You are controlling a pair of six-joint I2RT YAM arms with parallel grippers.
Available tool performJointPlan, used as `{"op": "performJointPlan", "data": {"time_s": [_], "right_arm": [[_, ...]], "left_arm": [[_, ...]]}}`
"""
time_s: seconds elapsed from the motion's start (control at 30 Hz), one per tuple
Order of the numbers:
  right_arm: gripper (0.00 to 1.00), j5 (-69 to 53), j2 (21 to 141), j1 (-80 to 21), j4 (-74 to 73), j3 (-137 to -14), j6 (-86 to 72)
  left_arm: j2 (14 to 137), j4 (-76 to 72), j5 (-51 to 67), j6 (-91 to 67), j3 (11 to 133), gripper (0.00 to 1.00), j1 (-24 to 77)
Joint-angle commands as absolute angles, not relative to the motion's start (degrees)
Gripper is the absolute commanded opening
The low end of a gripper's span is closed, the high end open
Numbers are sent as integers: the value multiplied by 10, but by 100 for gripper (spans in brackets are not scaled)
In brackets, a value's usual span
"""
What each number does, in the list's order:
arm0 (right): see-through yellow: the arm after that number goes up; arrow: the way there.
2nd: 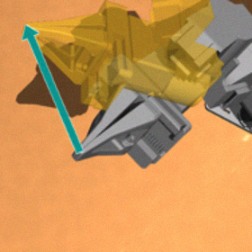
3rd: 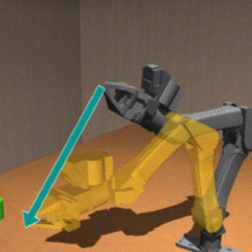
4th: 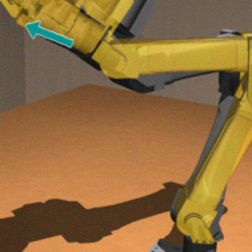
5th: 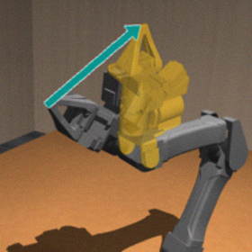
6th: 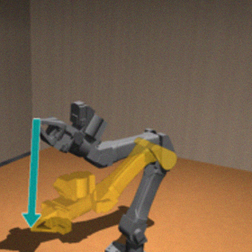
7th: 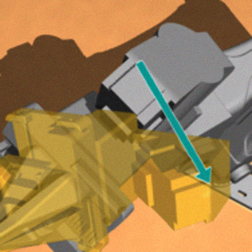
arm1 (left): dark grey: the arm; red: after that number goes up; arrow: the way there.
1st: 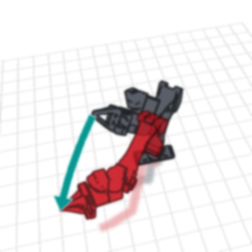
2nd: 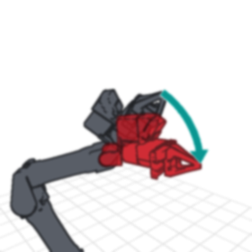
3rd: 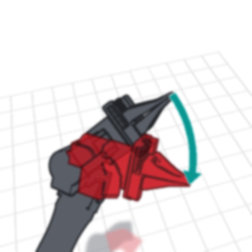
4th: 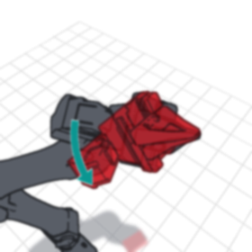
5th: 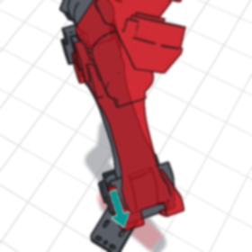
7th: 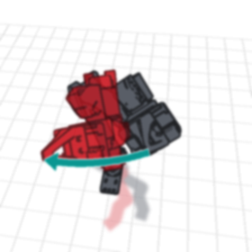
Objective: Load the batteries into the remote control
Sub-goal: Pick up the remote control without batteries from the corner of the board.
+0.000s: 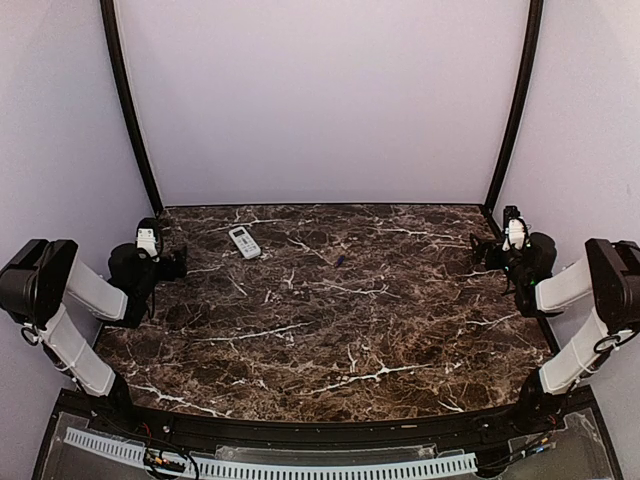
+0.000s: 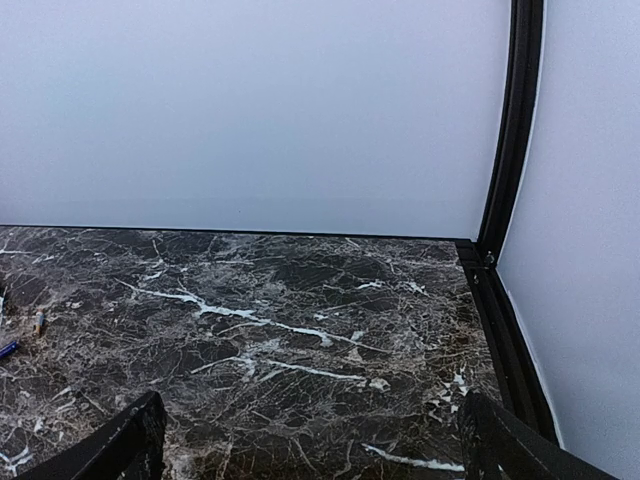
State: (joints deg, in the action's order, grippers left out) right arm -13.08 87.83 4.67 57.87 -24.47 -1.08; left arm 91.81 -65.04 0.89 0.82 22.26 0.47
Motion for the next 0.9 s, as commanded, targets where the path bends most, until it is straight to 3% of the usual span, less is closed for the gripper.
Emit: {"op": "performJointPlan", "data": {"time_s": [0.0,0.13,0.27,0.4,0.47,0.5,0.63,0.73,0.87], "right_arm": [[98,-134,877,45,599,-246,-8],[99,-115,870,46,602,-245,-19],[99,-74,779,46,472,-275,-29],[99,-111,709,47,387,-299,-67],[99,-140,684,47,335,-322,-91],[99,-163,677,47,310,-335,-99],[99,-222,670,47,235,-394,-149],[99,-215,676,38,168,-436,-198],[99,-129,691,-36,36,-511,-184]], "left_arm": [[903,-647,15,3,230,99,2],[903,-647,17,3,230,99,2],[903,-647,19,3,230,99,2],[899,-644,24,3,235,99,2],[853,-527,-1,-8,287,99,2],[821,-399,-27,-20,353,99,2],[782,-343,9,-4,496,99,2],[822,-107,-78,-74,660,98,37],[896,1,-208,-157,769,98,121]]}}
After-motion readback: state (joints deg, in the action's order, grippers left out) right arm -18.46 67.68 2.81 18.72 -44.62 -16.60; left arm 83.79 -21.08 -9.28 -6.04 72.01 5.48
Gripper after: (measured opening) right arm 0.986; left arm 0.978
